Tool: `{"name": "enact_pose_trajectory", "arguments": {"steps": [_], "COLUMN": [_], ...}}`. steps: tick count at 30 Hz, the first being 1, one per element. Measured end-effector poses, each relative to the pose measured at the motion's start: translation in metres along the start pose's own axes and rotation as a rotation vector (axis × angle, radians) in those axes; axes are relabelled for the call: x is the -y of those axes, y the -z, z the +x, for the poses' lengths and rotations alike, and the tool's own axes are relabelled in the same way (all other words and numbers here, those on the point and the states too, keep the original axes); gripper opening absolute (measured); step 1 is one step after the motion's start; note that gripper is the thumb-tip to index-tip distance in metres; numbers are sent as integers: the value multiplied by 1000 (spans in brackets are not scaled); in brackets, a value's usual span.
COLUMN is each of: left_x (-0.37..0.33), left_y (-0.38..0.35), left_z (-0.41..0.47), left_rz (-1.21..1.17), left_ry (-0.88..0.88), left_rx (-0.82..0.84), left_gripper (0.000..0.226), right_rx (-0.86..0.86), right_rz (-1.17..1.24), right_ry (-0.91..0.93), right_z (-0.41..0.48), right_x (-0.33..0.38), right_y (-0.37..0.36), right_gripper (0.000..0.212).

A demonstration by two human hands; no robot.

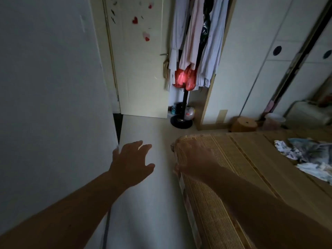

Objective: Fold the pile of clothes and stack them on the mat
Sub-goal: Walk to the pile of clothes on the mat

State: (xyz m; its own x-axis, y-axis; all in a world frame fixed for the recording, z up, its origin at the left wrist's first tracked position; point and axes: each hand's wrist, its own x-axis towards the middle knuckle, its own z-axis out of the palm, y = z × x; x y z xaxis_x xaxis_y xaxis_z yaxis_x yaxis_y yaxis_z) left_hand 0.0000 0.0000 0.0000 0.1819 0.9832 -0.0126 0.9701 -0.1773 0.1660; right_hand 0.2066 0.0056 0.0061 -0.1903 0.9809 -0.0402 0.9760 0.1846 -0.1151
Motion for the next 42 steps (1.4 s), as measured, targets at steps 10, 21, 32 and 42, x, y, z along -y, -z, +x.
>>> {"name": "enact_pose_trajectory", "arguments": {"steps": [10, 21, 32, 42], "left_x": [44, 127, 146, 99], "left_y": [11, 26, 24, 19], "left_z": [161, 370, 543, 743], "left_rz": [-1, 15, 43, 21], "left_ry": [83, -65, -182, -259], "left_rx": [29, 38, 112, 114], "left_gripper": [67, 66, 64, 61], "right_rx": [30, 18, 51, 44], "right_rz": [24, 55, 79, 124], "right_ry": [29, -74, -265, -294], "right_z": [173, 371, 502, 671], "right_x": [-28, -13, -60, -160], "right_y": [4, 5, 8, 15], "right_gripper": [65, 68, 68, 68]}}
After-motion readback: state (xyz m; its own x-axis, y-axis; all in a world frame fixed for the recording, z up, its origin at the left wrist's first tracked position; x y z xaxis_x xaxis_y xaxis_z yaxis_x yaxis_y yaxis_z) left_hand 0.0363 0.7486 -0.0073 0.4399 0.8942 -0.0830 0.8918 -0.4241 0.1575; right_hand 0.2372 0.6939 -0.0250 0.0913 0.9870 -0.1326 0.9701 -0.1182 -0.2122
